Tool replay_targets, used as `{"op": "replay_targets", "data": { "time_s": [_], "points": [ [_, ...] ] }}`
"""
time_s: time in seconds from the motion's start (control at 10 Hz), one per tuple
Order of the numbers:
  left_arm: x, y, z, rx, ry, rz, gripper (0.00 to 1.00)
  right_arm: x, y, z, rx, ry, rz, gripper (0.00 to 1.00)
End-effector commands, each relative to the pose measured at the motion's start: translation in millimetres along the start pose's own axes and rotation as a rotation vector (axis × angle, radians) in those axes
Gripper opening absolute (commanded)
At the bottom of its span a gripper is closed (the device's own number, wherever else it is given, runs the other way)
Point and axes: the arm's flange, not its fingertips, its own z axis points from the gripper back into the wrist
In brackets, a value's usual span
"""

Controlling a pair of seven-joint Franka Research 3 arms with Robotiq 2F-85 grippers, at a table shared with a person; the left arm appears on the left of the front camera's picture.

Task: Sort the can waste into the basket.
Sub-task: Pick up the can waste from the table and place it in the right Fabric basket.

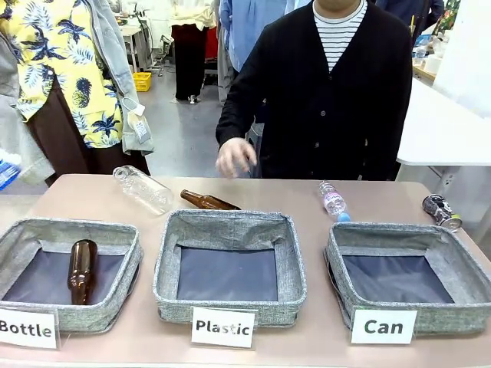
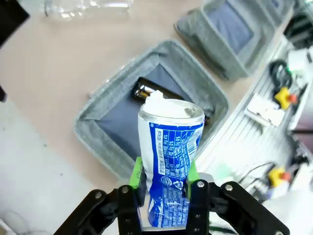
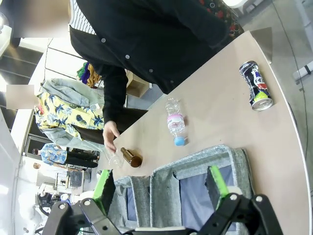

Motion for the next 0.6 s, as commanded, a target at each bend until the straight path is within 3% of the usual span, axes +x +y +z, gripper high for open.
{"op": "replay_targets", "data": {
  "time_s": [0.0, 0.1, 0.4, 0.5],
  "points": [
    [-25.1, -5.7, -12.7, 0.17, -0.136, -0.113, 0.26, 2.5, -1.7, -2.5, 0.022, -0.02, 0.024, 1.0],
    [0.0, 0.0, 0.0, 0.0, 0.0, 0.0, 0.26, 2.5, -1.7, -2.5, 0.022, -0.02, 0.024, 1.0],
    [0.0, 0.0, 0.0, 0.0, 0.0, 0.0, 0.26, 2.5, -1.7, -2.5, 0.022, -0.02, 0.024, 1.0],
    [-9.4, -3.6, -6.4, 0.029, -0.012, -0.035, 0.38, 2.5, -1.7, -2.5, 0.022, -0.02, 0.024, 1.0]
  ]
}}
